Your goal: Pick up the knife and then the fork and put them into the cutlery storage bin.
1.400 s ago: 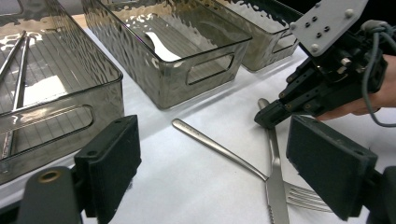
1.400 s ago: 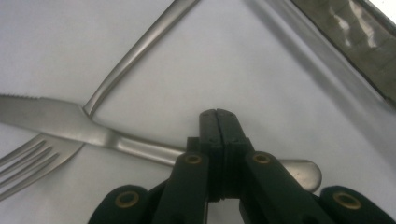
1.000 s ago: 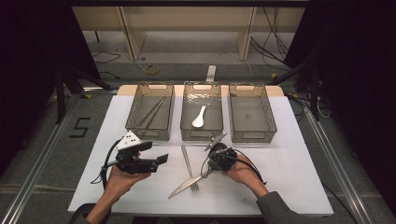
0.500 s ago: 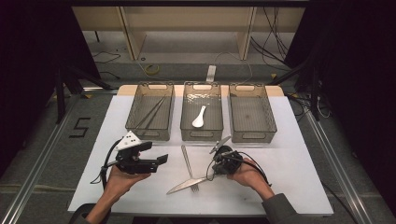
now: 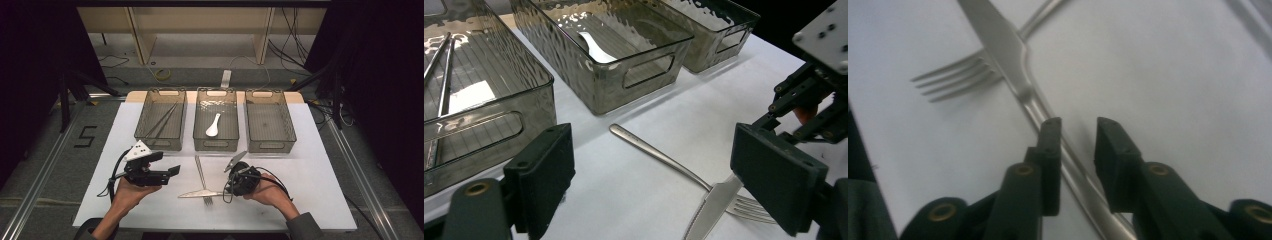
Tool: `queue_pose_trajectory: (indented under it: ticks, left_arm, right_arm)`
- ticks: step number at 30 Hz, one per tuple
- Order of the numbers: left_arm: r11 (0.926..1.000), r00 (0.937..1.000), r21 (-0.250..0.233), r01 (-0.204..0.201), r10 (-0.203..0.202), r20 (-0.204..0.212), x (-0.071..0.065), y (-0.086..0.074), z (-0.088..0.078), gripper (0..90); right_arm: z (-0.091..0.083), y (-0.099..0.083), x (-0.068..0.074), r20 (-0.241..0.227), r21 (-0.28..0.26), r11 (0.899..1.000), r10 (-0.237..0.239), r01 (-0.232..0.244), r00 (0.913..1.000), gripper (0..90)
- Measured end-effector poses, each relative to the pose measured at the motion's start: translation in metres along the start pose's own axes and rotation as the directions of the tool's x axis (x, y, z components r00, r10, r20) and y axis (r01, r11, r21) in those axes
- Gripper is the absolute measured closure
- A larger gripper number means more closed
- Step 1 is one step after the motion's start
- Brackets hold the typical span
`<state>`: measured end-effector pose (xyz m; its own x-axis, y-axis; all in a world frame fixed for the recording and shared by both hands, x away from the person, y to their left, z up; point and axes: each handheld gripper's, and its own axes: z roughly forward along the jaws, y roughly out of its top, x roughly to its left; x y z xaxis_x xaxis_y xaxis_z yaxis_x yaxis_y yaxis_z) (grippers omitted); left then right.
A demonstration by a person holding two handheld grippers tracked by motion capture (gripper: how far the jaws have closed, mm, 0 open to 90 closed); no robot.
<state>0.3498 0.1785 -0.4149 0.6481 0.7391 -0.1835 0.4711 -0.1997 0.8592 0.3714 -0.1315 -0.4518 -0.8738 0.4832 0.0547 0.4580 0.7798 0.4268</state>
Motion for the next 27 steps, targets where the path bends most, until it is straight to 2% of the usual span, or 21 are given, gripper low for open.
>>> queue_pose_trajectory:
  ticks: [2,3,6,7,9,11,13,19,23,27]
  left_arm:
    - [1.0000,1.0000,-0.007,0.005,-0.005,0.001,0.000,0.000,0.000,17.1]
    - [1.0000,1.0000,-0.004,0.001,-0.001,0.001,0.000,0.000,0.000,17.1]
    - [1.0000,1.0000,-0.005,0.000,0.000,-0.001,0.000,0.000,0.000,17.1]
    - [1.0000,1.0000,-0.008,0.002,-0.002,-0.001,0.000,0.000,0.000,17.1]
    - [1.0000,1.0000,-0.007,0.003,-0.003,-0.003,0.000,0.000,0.000,17.1]
    - [1.0000,1.0000,-0.006,0.000,0.000,-0.004,0.000,0.000,0.000,17.1]
    - [1.0000,1.0000,-0.010,0.003,-0.003,-0.003,0.000,0.000,0.000,17.0]
    - [1.0000,1.0000,-0.010,0.000,0.000,-0.005,0.000,0.001,-0.001,16.9]
    - [1.0000,1.0000,-0.008,-0.002,0.002,-0.005,0.000,0.000,0.000,17.0]
    - [1.0000,1.0000,-0.005,-0.004,0.004,-0.007,0.000,0.000,0.000,16.9]
  right_arm:
    - [0.000,0.004,0.005,-0.001,0.002,1.000,-0.030,0.030,0.9995,56.5]
    - [0.001,0.006,0.007,0.013,0.011,0.999,-0.049,0.048,0.9987,53.6]
    - [0.005,0.009,0.011,0.013,0.031,0.997,-0.072,0.072,0.9973,48.7]
    - [0.006,0.010,0.013,0.011,0.037,0.997,-0.065,0.065,0.9978,45.3]
    - [0.010,0.011,0.014,0.015,0.052,0.993,-0.106,0.105,0.9943,43.4]
    - [0.012,0.013,0.016,0.009,0.068,0.990,-0.122,0.121,0.9925,43.9]
    - [0.014,0.015,0.019,0.008,0.090,0.991,-0.105,0.104,0.9944,45.1]
    - [0.021,0.019,0.016,0.001,0.107,0.985,-0.138,0.137,0.9904,53.4]
    - [0.022,0.021,0.018,0.013,0.128,0.984,-0.124,0.122,0.9921,58.2]
    - [0.022,0.022,0.019,0.008,0.143,0.979,-0.146,0.144,0.9892,63.5]
